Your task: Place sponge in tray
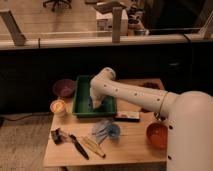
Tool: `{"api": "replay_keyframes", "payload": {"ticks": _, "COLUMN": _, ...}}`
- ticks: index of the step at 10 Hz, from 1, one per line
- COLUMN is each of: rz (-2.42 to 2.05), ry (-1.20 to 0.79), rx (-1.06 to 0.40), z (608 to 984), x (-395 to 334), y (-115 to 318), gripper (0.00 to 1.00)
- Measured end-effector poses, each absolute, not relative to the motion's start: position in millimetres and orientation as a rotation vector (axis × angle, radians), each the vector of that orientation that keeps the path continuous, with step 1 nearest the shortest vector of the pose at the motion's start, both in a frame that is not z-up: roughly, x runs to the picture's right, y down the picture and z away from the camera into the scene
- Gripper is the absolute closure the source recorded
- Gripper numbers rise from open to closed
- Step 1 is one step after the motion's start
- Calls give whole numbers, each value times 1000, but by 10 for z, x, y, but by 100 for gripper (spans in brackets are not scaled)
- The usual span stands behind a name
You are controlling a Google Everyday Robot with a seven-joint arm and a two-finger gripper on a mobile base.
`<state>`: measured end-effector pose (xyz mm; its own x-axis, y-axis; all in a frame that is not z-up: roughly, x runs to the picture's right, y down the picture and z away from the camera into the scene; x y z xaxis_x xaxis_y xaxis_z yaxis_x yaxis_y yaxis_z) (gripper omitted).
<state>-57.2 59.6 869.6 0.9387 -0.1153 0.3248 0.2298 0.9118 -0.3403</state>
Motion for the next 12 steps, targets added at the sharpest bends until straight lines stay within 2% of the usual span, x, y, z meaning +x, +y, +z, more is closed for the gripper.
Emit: {"api": "replay_keyframes", "payload": {"ticks": 12, "rz": -170, "ry": -312, "rx": -335, "z": 8647, "x": -486, "y": 482, "gripper": 20}}
